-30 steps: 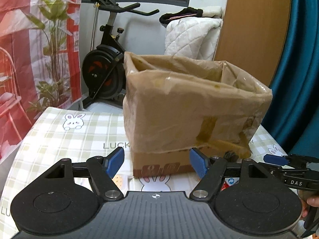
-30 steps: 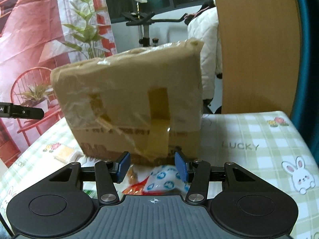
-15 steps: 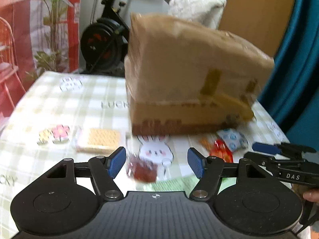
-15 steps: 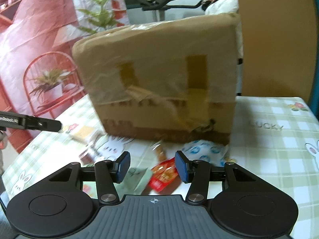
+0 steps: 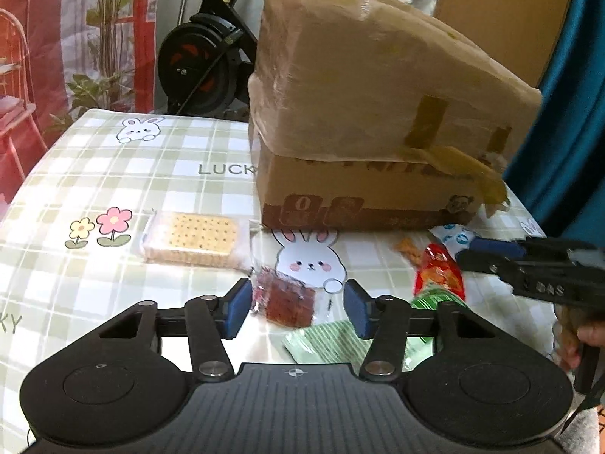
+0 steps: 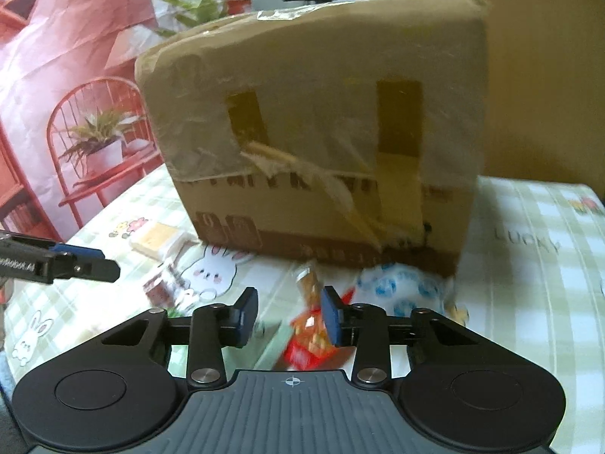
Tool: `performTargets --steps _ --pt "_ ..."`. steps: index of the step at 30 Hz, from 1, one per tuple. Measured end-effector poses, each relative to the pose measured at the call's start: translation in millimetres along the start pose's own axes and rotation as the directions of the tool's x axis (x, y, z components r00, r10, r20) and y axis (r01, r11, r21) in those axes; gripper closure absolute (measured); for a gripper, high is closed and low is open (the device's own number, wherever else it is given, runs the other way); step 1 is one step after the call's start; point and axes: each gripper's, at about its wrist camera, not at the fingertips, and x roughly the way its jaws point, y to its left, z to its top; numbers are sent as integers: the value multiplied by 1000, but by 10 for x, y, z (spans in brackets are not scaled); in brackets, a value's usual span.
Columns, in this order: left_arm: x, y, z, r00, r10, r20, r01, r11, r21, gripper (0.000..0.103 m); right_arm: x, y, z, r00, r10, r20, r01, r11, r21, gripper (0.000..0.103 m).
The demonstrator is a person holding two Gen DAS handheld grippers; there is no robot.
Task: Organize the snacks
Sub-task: 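Grasp the small clear snack packet with the right tool while the left tool grasps another clear red-snack packet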
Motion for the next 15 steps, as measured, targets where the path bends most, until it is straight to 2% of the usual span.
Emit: performTargets --steps 1,7,12,15 --pt "28 19 7 1000 3 0 -3 1000 -6 47 76 1 42 1000 -5 -8 5 1000 -9 75" --pt "190 127 -46 999 9 -49 -12 998 -65 48 585 -3 134 994 -51 -94 46 998 -51 75" --pt "340 200 -88 996 0 -84 -10 993 -119 47 761 -61 81 989 -69 -128 65 997 -36 74" --pt "409 223 -105 995 -16 -100 0 987 -163 47 753 -46 39 991 -61 -117 54 997 -58 80"
